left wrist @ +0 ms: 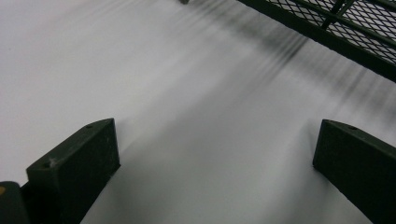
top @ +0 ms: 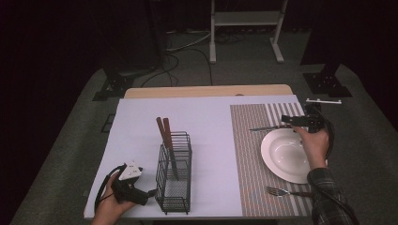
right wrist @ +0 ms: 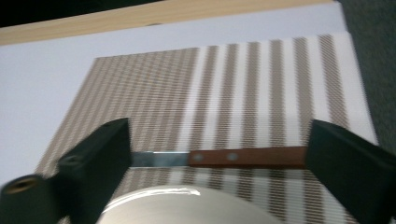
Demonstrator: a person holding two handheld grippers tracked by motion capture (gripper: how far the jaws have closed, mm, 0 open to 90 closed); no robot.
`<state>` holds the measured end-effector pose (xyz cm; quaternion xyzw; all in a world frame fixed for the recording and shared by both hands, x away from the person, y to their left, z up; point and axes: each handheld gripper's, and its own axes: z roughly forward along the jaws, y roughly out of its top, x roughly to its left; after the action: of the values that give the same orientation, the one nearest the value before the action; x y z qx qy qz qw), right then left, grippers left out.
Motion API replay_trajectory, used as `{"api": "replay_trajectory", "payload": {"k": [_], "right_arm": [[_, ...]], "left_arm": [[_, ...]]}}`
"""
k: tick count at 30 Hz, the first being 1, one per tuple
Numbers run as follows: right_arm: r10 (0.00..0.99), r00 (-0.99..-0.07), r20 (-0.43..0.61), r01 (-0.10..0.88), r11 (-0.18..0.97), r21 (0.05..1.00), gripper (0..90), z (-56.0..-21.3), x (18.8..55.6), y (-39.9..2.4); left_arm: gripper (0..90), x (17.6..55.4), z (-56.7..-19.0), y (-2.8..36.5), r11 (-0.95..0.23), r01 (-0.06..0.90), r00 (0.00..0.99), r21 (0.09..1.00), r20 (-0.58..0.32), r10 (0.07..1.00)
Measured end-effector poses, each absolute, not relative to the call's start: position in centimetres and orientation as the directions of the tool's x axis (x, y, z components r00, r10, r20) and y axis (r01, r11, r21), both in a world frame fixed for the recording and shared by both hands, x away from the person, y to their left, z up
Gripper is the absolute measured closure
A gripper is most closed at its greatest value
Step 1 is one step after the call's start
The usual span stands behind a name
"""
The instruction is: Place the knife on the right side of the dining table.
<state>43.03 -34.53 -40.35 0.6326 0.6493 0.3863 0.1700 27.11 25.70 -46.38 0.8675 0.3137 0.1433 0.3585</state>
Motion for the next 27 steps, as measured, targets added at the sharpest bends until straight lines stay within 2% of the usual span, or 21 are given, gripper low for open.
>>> {"api": "replay_trajectory", "payload": {"k": [15,27], "right_arm": [[0.876,-0.452,0.168,0.622,0.175,0.763,0.0,-38.5,39.1,-25.8],[0.769,-0.629,0.112,0.546,0.335,0.768,0.0,-39.0,35.4,-19.8]], "left_arm": [[0.0,27.1,-46.4,25.7,-0.547,0.443,0.762,0.71,0.023,0.647],[0.0,27.1,-46.4,25.7,-0.546,0.443,0.762,0.711,0.022,0.647]]}}
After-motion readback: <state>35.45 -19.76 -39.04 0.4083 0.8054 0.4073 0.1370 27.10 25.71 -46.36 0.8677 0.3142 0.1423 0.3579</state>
